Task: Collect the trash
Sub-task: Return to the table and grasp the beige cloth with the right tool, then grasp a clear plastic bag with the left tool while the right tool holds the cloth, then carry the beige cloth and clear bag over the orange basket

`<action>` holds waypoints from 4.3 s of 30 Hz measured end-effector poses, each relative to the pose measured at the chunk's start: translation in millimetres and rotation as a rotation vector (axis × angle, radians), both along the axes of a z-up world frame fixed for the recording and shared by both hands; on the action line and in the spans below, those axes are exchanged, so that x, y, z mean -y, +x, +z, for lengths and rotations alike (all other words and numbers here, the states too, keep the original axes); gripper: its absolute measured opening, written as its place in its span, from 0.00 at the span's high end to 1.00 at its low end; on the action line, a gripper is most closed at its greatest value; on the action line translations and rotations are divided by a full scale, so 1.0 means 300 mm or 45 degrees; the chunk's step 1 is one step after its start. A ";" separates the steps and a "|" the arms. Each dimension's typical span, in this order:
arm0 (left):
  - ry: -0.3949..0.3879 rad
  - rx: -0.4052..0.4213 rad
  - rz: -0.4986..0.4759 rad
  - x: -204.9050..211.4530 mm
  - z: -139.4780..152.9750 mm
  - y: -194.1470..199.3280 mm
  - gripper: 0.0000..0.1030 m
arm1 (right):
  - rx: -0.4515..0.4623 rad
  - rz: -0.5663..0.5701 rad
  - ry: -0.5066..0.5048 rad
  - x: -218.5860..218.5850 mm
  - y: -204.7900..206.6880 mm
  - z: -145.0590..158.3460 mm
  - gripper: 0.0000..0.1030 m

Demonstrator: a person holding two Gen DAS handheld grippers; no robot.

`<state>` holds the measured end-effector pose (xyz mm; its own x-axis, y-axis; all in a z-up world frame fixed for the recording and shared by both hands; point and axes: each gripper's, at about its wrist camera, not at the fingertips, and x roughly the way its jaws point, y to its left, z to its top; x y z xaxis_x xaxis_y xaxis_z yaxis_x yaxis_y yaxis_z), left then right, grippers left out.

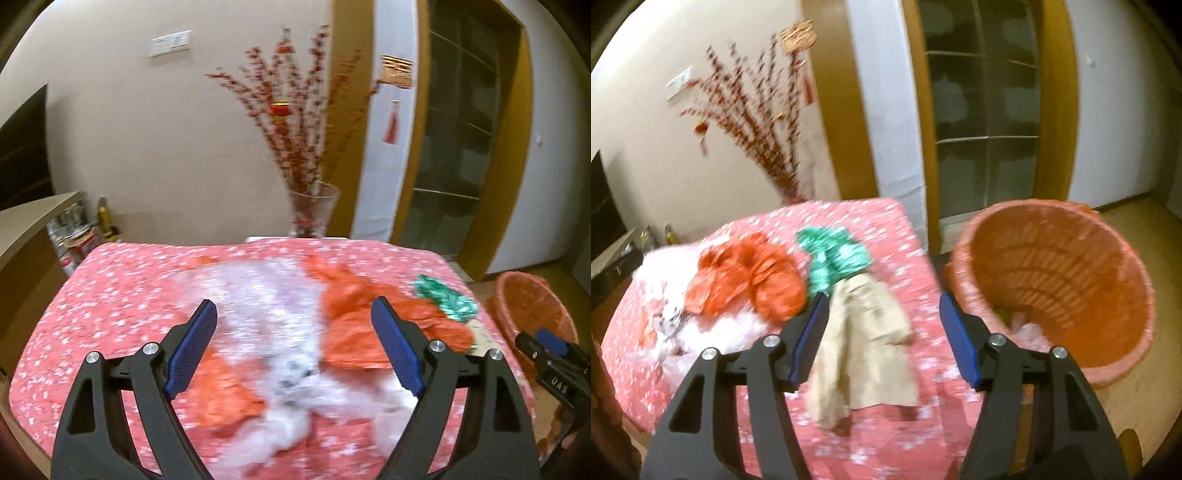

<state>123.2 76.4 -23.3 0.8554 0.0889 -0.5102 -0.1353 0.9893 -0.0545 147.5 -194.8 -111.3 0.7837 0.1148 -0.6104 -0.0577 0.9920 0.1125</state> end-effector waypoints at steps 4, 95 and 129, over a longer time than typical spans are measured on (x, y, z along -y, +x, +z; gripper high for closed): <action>-0.022 -0.009 0.061 -0.079 -0.019 -0.007 0.18 | -0.062 0.018 -0.033 -0.047 0.036 -0.058 0.43; -0.198 0.065 -0.771 0.489 0.119 -0.074 0.87 | 0.118 -0.224 0.048 0.281 -0.194 0.098 0.93; -0.277 -0.174 -1.048 1.008 -0.009 0.222 0.81 | 0.060 -0.533 0.233 0.765 0.047 0.051 0.76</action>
<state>189.9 -226.0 -25.9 0.5343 -0.6441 -0.5474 0.6011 0.7449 -0.2896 161.6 -424.2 -95.8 0.8120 -0.1150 -0.5722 0.3346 0.8951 0.2948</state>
